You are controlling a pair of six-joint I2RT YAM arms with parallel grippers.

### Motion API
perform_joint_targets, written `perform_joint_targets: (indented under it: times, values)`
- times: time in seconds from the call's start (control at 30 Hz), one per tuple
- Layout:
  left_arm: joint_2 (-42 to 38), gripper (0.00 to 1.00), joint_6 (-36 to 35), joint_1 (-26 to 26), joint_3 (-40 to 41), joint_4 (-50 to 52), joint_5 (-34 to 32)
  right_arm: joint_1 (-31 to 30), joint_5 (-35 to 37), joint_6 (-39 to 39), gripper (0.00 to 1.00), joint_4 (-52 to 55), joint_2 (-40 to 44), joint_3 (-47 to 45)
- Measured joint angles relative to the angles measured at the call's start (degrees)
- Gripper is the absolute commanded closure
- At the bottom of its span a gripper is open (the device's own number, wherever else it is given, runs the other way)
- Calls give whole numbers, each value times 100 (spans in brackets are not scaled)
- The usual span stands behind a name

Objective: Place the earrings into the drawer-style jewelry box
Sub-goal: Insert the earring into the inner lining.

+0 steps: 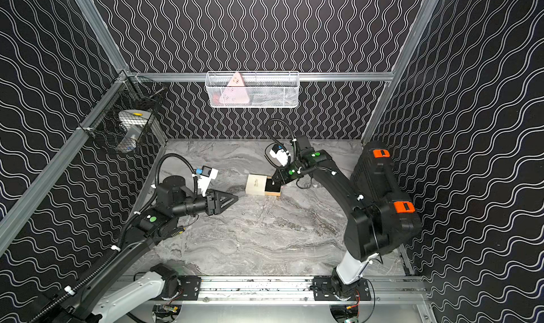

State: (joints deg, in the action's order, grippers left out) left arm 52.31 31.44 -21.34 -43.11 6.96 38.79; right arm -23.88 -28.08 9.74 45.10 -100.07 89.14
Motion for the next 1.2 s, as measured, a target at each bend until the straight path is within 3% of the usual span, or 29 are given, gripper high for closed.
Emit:
perform_joint_targets:
  times: [0.43, 0.9, 1.2]
  values:
    - [15, 40, -2, -4, 103, 50, -127, 79, 461, 153, 94, 1226, -2142, 1462]
    - [402, 42, 208, -4, 603, -197, -590, 168, 841, 356, 94, 1832, -2986, 2651]
    - [1093, 43, 463, -7, 905, -734, -962, 251, 1049, 625, 94, 2378, -3348, 3456]
